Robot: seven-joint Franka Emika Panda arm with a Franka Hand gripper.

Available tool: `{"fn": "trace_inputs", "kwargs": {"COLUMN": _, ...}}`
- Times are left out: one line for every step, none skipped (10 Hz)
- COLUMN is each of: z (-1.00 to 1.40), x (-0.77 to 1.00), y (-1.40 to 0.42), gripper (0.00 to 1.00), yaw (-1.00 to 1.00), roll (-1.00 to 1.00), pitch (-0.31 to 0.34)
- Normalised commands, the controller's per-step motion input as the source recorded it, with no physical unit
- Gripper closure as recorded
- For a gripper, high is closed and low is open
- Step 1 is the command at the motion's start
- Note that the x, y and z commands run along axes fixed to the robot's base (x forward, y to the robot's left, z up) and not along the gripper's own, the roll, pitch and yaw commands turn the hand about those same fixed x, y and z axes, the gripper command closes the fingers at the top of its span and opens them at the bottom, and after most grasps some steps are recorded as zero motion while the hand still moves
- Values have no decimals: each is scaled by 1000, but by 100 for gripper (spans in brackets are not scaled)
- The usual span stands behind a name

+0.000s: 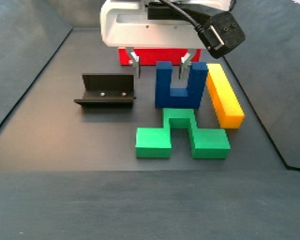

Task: Pick up the blue object. Move up. Move to above the board. Insert the blue object.
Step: Pick up the blue object.

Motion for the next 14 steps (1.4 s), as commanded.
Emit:
{"fn": "trace_inputs", "kwargs": {"z": 0, "x": 0, "y": 0, "gripper": 0, "yaw": 0, "roll": 4, "pitch": 0}}
{"fn": "trace_inputs", "kwargs": {"z": 0, "x": 0, "y": 31, "gripper": 0, "yaw": 0, "roll": -6, "pitch": 0}}
{"fn": "trace_inputs", "kwargs": {"z": 0, "x": 0, "y": 200, "gripper": 0, "yaw": 0, "roll": -21, "pitch": 0}}
{"fn": "trace_inputs", "kwargs": {"z": 0, "x": 0, "y": 94, "gripper": 0, "yaw": 0, "roll": -16, "pitch": 0}}
{"fn": "trace_inputs", "kwargs": {"z": 0, "x": 0, "y": 0, "gripper": 0, "yaw": 0, "roll": 4, "pitch": 0}}
{"fn": "trace_inputs", "kwargs": {"z": 0, "x": 0, "y": 0, "gripper": 0, "yaw": 0, "roll": 0, "pitch": 0}}
{"fn": "trace_inputs", "kwargs": {"z": 0, "x": 0, "y": 0, "gripper": 100, "yaw": 0, "roll": 0, "pitch": 0}}
{"fn": "trace_inputs", "kwargs": {"z": 0, "x": 0, "y": 0, "gripper": 100, "yaw": 0, "roll": 0, "pitch": 0}}
{"fn": "trace_inputs", "kwargs": {"z": 0, "x": 0, "y": 0, "gripper": 100, "yaw": 0, "roll": 0, "pitch": 0}}
{"fn": "trace_inputs", "kwargs": {"z": 0, "x": 0, "y": 0, "gripper": 100, "yaw": 0, "roll": 0, "pitch": 0}}
{"fn": "trace_inputs", "kwargs": {"z": 0, "x": 0, "y": 0, "gripper": 100, "yaw": 0, "roll": 0, "pitch": 0}}
{"fn": "trace_inputs", "kwargs": {"z": 0, "x": 0, "y": 0, "gripper": 100, "yaw": 0, "roll": 0, "pitch": 0}}
{"fn": "trace_inputs", "kwargs": {"z": 0, "x": 0, "y": 0, "gripper": 100, "yaw": 0, "roll": 0, "pitch": 0}}
{"fn": "trace_inputs", "kwargs": {"z": 0, "x": 0, "y": 0, "gripper": 100, "yaw": 0, "roll": 0, "pitch": 0}}
